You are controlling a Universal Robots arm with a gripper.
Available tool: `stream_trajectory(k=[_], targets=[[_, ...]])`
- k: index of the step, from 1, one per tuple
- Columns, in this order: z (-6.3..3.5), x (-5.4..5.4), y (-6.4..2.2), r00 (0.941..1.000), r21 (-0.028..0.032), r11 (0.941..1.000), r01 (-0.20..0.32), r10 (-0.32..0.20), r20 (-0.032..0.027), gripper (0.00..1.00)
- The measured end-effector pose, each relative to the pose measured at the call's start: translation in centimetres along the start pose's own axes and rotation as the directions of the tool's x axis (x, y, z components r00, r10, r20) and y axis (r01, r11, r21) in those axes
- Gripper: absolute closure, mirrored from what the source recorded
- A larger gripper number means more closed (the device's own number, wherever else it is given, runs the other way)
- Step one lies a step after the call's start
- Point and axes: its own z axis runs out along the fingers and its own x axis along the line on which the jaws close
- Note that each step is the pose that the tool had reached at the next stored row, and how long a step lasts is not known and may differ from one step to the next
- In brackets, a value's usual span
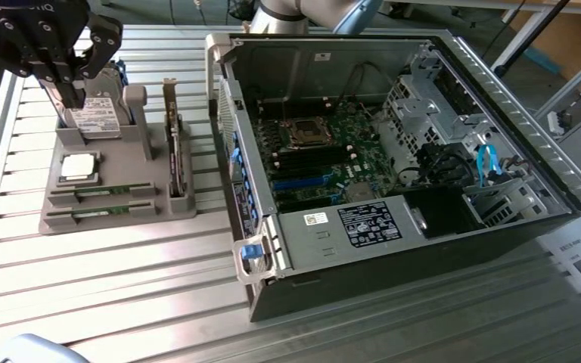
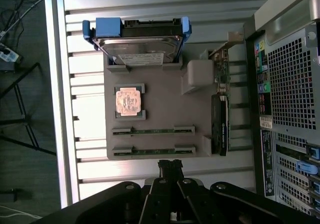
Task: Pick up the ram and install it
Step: 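Reach for the ram, then pick up the ram and move it above insertion slot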
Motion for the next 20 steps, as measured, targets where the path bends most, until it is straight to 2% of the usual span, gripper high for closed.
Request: stream_trajectory(k=[20], targets=[[-0.01, -0.02, -0.20, 1.0000, 0.0000, 1.0000, 0.000, 0.000, 0.0000, 0.90]])
